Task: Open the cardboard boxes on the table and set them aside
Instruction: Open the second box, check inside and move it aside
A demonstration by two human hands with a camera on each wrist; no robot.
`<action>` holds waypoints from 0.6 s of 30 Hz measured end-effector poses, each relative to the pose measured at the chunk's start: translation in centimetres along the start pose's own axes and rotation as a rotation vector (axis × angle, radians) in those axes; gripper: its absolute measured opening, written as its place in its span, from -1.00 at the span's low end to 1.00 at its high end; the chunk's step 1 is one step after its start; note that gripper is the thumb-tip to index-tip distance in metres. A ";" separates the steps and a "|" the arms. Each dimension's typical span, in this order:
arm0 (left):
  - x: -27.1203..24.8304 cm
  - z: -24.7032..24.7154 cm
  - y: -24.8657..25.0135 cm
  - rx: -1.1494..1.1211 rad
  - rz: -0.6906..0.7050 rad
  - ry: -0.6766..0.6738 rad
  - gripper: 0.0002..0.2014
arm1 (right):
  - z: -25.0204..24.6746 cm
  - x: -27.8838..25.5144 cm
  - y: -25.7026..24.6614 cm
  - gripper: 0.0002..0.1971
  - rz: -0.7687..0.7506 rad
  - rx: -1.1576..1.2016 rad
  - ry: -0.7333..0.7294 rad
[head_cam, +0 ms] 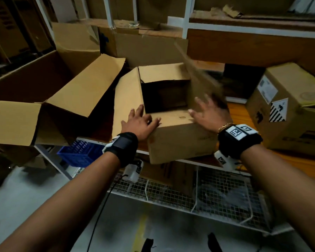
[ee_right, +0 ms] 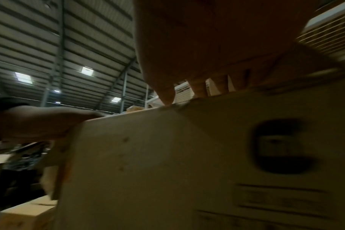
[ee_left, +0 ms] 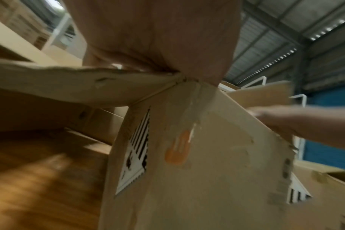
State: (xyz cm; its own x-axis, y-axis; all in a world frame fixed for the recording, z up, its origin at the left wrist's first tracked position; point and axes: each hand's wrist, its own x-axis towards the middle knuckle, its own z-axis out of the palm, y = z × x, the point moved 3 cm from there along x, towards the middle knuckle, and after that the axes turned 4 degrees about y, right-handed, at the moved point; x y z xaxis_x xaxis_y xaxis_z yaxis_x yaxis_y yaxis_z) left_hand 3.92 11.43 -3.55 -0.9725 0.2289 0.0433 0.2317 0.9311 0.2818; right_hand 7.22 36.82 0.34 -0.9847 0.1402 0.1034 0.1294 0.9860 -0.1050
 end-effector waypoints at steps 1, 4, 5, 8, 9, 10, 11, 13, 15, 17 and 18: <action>0.2 -0.2 -0.5 -0.001 0.002 -0.004 -0.39 | -0.3 0.2 1.6 -0.29 0.014 -0.051 0.078; 1.0 -0.6 -2.0 0.029 0.022 -0.012 -0.42 | 0.1 0.6 6.4 -0.27 0.139 -0.126 0.107; 1.3 -0.6 -2.3 0.035 0.026 -0.021 -0.42 | 0.8 0.6 7.9 -0.25 0.185 -0.040 0.037; 1.5 -0.9 -2.4 0.035 0.018 -0.054 -0.42 | 2.8 -0.7 9.4 -0.25 0.267 0.398 -0.111; 1.5 -1.2 -2.0 0.058 0.018 -0.062 -0.42 | 3.2 -1.1 9.4 -0.32 0.293 0.487 -0.109; 1.5 -1.5 -1.6 0.097 0.014 -0.072 -0.43 | 3.5 -1.3 9.1 -0.38 0.311 0.528 -0.101; 1.6 -1.8 -1.1 0.154 0.012 -0.083 -0.43 | 3.7 -1.4 8.8 -0.41 0.312 0.545 -0.092; 1.7 -2.2 -0.2 0.290 0.029 -0.125 -0.38 | 3.6 -1.6 8.0 -0.46 0.317 0.524 -0.085; 2.1 -2.4 0.6 0.359 0.050 -0.165 -0.30 | 3.4 -1.7 8.0 -0.46 0.309 0.475 -0.071; 2.5 -2.4 1.0 0.360 0.020 -0.216 -0.21 | 3.4 -1.8 8.1 -0.44 0.318 0.473 -0.051; 2.6 -2.4 1.3 0.364 0.007 -0.243 -0.18 | 3.3 -1.9 8.2 -0.45 0.330 0.479 -0.040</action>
State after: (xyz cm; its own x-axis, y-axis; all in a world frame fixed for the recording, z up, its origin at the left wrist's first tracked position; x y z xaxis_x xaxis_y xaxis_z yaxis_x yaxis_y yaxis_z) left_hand 1.65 12.61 -0.80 -0.9471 0.2551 -0.1948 0.2739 0.9587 -0.0761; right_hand 9.73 44.33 -4.01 -0.9062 0.4202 -0.0472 0.3720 0.7391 -0.5616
